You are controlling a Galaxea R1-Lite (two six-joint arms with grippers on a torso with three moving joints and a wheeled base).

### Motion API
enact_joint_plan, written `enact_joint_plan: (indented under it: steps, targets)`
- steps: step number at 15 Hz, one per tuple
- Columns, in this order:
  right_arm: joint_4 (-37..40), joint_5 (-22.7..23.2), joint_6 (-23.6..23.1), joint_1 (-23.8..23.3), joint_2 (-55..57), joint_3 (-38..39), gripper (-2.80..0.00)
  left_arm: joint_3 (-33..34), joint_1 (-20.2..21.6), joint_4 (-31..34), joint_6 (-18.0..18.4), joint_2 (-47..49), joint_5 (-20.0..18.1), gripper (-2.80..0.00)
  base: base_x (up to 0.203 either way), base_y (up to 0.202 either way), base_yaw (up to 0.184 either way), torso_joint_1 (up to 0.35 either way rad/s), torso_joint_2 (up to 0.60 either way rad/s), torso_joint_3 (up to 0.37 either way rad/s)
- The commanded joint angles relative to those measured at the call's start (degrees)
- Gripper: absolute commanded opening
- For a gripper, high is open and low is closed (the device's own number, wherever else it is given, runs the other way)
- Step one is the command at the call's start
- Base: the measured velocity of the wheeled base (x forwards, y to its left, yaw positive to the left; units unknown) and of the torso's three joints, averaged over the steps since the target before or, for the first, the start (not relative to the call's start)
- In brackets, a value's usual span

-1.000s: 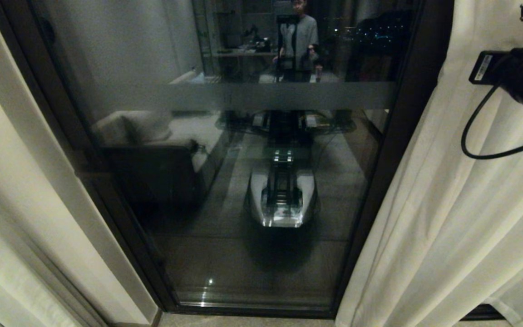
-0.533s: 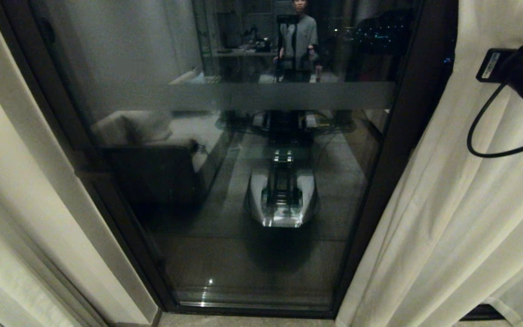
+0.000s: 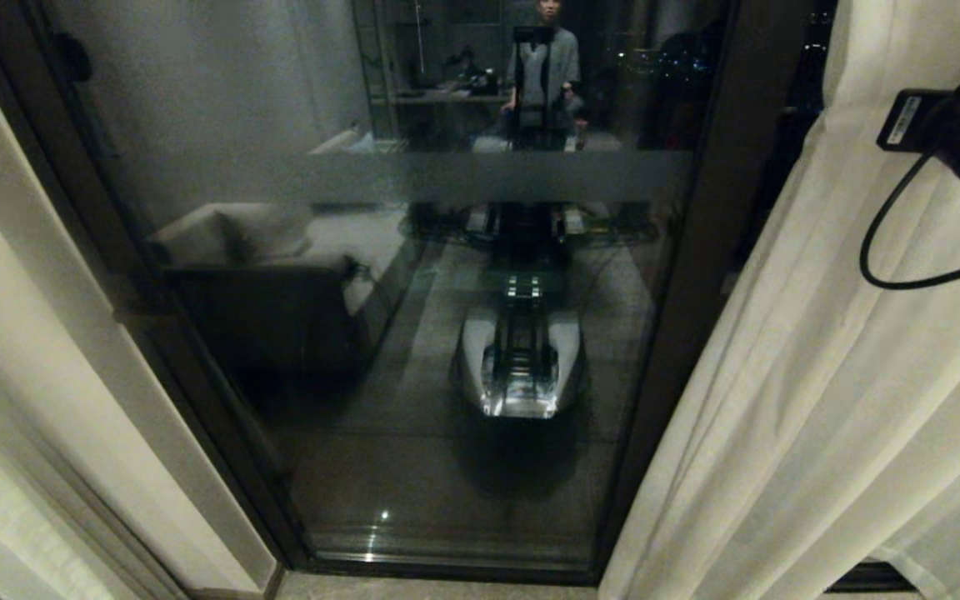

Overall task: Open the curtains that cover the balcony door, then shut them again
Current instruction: Pull the inner curtains open on both sides

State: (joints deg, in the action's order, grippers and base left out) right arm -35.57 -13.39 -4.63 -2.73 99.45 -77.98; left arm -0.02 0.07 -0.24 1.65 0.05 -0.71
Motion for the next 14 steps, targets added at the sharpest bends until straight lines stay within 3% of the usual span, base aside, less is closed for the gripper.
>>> enact_joint_plan:
  steps: [1, 14]
  targets:
    - [-0.20, -0.06, -0.12, -0.11, -0.33, 0.20, -2.80, 0.02, 0.01, -0.02, -0.06, -0.05, 0.00, -2.80, 0.000, -0.196, 0.002, -0.006, 0.00, 0.002]
    - [-0.49, 0.03, -1.00, -2.75, -5.14, 6.90, -2.80, 0.02, 0.01, -0.02, -0.15, -0.05, 0.09, -2.80, 0.000, -0.191, 0.002, 0.002, 0.00, 0.003]
